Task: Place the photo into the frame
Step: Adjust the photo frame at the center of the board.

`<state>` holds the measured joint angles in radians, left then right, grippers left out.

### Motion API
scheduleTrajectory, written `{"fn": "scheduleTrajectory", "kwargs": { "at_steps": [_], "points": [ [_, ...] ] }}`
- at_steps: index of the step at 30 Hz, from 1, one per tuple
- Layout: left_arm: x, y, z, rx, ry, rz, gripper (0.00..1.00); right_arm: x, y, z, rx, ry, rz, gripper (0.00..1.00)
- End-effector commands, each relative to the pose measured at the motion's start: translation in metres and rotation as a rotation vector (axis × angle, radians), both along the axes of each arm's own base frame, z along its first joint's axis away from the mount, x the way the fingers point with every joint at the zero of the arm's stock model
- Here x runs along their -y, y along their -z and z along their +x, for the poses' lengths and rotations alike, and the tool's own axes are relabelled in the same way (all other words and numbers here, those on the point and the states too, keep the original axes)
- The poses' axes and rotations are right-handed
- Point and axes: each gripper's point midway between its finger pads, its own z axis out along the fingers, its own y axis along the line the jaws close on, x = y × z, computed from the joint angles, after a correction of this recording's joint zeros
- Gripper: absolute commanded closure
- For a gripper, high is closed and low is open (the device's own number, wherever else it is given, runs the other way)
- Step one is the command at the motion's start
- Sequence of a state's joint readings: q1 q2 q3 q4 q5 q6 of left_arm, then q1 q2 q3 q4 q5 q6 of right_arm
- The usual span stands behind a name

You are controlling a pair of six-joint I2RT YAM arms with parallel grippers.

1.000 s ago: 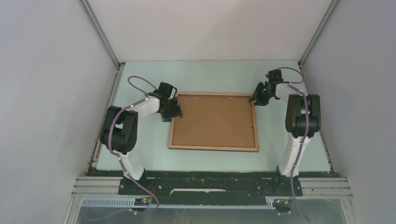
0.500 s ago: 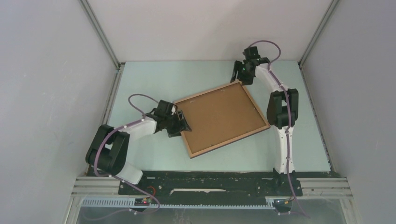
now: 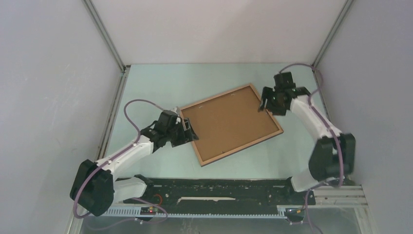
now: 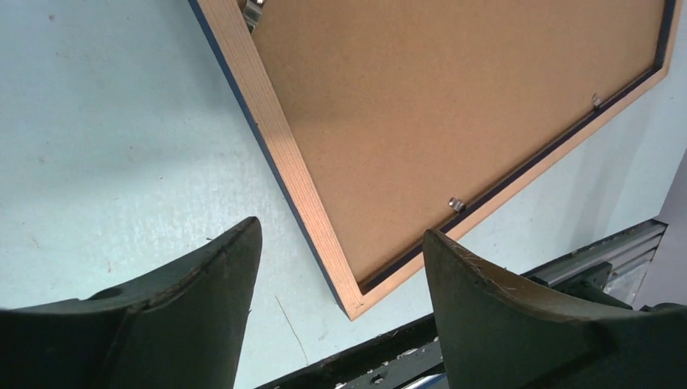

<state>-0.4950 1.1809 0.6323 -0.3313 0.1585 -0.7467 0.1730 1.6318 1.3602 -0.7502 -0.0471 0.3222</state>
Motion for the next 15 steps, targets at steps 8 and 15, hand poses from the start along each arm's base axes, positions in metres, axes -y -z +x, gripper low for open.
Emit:
{"fn": "scheduleTrajectory", "kwargs": {
  "at_steps": [8, 15],
  "points": [
    [-0.003, -0.062, 0.005, 0.18, 0.031, -0.021, 0.2, -0.02, 0.044, -0.118, -0.044, 0.114, 0.12, 0.26],
    [-0.008, -0.077, -0.011, 0.233, 0.052, -0.062, 0.19, -0.027, 0.076, -0.121, -0.131, 0.403, 0.257, 0.28]
  ]
}}
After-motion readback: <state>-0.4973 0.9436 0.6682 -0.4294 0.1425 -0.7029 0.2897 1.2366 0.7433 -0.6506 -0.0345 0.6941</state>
